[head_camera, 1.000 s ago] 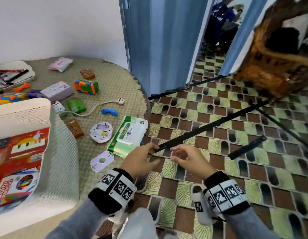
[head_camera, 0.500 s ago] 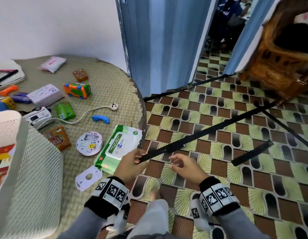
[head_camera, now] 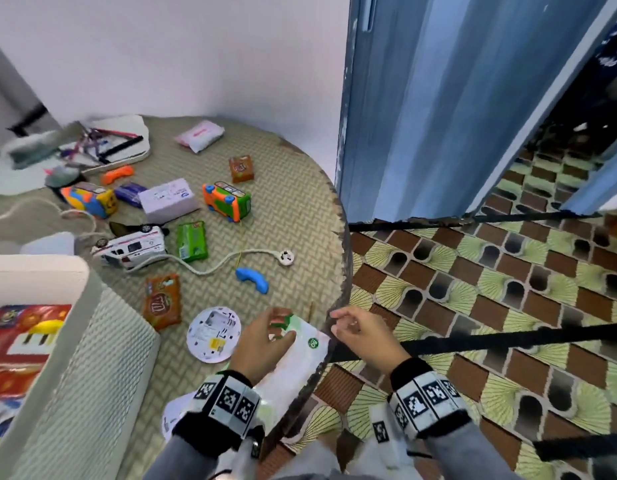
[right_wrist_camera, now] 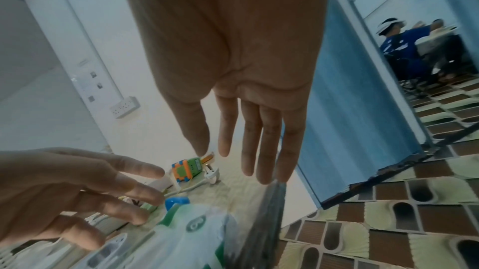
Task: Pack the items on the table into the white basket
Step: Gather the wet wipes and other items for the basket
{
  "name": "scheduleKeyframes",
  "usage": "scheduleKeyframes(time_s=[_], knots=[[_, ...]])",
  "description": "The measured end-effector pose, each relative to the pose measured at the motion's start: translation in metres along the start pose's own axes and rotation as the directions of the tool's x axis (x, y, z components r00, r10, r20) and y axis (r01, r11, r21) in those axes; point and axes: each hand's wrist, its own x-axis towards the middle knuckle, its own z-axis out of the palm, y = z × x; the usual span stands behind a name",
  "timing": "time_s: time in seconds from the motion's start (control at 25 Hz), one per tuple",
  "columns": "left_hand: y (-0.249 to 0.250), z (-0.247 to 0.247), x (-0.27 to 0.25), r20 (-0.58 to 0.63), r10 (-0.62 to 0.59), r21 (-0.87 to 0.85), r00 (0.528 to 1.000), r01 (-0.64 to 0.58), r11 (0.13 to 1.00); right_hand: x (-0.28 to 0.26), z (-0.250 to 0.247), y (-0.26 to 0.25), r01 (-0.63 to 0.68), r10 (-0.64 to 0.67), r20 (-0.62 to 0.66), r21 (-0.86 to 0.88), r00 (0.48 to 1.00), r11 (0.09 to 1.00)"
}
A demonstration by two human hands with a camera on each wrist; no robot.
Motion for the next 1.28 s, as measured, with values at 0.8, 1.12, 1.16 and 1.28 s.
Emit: scheduleKeyframes(time_s=[0.8,1.12,1.16,1.28], knots=[[-0.023,0.014,-0.049,-0.749,-0.574,-0.497,0.331,0.292,0.817,0.150,0.058,-0.101,0.725,-0.445,0.803,0.024,0.397,0.689],[-0.041,0.042,-0.123,-0.755,-0.655,-0.630,0.020,0.252,0.734,0.118,0.163,-0.164,0.938,-0.198,0.973,0.175,-0.118,0.298],[-0.045,0.046,-0.129,-0.746,-0.666,-0.645,-0.001,0.253,0.721,0.114,0.179,-0.165,0.956,-0.149,0.975,0.195,-0.165,0.219],[-0.048,0.054,-0.140,-0.734,-0.678,-0.663,-0.042,0.261,0.701,0.100,0.217,-0.161,0.983,0.005,0.983,0.183,-0.183,0.024]])
